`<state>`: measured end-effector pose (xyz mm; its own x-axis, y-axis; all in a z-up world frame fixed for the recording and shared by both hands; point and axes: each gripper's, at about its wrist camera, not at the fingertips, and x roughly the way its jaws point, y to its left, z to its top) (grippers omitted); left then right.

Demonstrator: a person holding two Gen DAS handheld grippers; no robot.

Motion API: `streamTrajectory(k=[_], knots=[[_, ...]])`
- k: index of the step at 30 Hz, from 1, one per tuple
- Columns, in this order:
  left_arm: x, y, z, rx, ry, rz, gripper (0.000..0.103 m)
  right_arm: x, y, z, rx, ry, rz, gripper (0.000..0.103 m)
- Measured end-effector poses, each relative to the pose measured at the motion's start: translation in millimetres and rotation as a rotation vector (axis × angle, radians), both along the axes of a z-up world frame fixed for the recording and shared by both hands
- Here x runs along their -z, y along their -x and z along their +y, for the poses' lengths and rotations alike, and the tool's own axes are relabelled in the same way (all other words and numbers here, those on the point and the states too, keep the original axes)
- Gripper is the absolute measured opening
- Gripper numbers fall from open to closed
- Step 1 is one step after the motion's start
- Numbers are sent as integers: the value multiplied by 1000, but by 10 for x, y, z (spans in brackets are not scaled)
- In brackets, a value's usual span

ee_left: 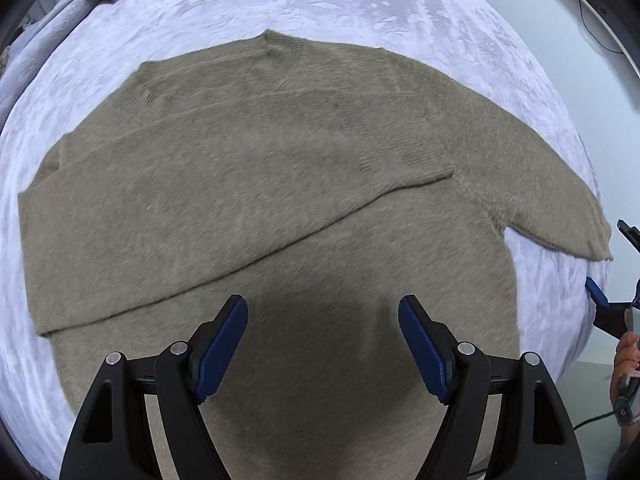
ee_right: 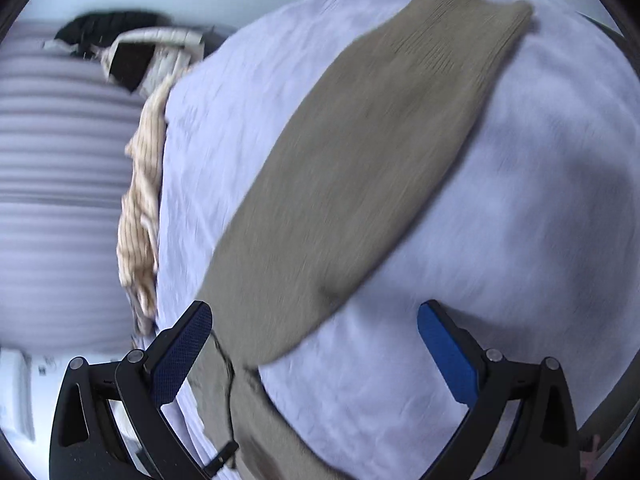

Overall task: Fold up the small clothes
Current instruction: 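Grasp the other sleeve cuff with the right gripper and lift it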

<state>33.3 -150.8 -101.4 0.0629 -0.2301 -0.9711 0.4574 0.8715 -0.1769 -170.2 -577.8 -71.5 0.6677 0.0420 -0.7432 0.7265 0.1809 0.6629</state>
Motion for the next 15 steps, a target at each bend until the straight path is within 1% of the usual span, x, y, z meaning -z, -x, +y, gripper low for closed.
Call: streamTrajectory(k=[3,6,8,9,10,11,12,13,15], knots=[[-41,-48,-133,6,-13,-28,79,50,-1,-204,70,-25,-35,103],[-87,-91,-199,0,-24,-50,79,77,-33,-349,127,-69,-90,101],[-111,-123,-187,-21,-24,-63,79,85,-18,-408,175,-105,-162,91],[-111,-133,-156,-29,-13,-59,79,117,-25,-427,188,-141,-187,78],[-105,-159,-133,-34,-5,-46,79,157,-63,-430,191,-179,-198,53],[-97,-150,-85,-40,-6,-41,79,202,-87,-432,186,-217,-220,40],[-96,-159,-23,-47,-14,-38,79,223,-120,-414,176,-242,-248,14],[-97,-180,22,-53,-18,-35,79,212,-154,-397,164,-251,-275,8],[-93,-205,129,-76,-31,-38,79,116,-285,-311,112,-241,-321,8]])
